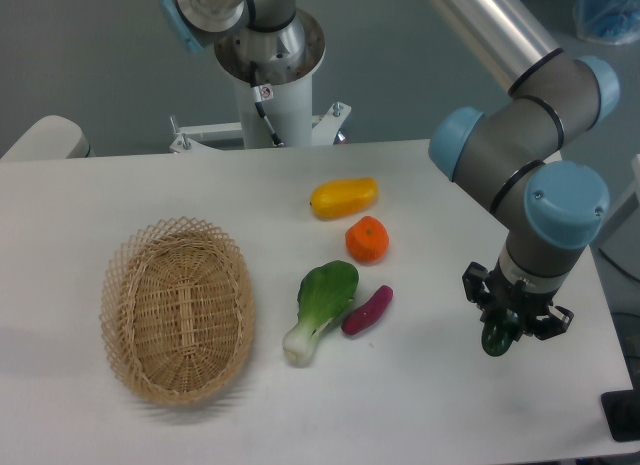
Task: Place the cucumber in the basket
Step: 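Hold the green cucumber in the gripper and begin lifting it, then carry the cucumber over the produce toward the wicker basket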
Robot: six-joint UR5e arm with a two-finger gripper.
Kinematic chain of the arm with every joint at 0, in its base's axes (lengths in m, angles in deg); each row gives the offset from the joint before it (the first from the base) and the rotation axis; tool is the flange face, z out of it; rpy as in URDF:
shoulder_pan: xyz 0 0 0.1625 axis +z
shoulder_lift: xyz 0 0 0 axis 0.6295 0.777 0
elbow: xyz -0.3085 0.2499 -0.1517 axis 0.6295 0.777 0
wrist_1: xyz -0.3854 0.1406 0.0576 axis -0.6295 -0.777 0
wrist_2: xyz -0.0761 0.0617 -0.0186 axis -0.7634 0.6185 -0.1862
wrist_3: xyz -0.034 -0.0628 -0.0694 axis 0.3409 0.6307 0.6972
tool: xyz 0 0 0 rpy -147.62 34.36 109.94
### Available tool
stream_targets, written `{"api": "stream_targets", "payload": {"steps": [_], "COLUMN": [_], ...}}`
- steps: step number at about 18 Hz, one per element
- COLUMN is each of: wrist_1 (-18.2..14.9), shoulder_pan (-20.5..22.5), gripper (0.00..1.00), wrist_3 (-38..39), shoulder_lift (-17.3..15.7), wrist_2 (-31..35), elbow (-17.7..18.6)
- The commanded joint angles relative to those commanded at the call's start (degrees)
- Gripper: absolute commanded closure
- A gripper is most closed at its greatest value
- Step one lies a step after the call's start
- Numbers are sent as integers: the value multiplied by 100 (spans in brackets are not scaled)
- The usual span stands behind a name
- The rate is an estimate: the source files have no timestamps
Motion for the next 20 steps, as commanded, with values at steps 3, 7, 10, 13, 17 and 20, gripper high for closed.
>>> {"api": "stream_targets", "payload": {"steps": [3,7,10,13,17,20], "wrist_1": [0,0,0,17,114,132], "shoulder_pan": [0,0,-9,-52,-166,-377], "gripper": [66,66,66,66,66,66], "wrist_3": [9,26,61,79,79,123], "shoulder_lift": [0,0,0,-9,-193,-465], "wrist_2": [0,0,0,-26,-26,-9], "elbow": [0,-9,0,70,421,790]}}
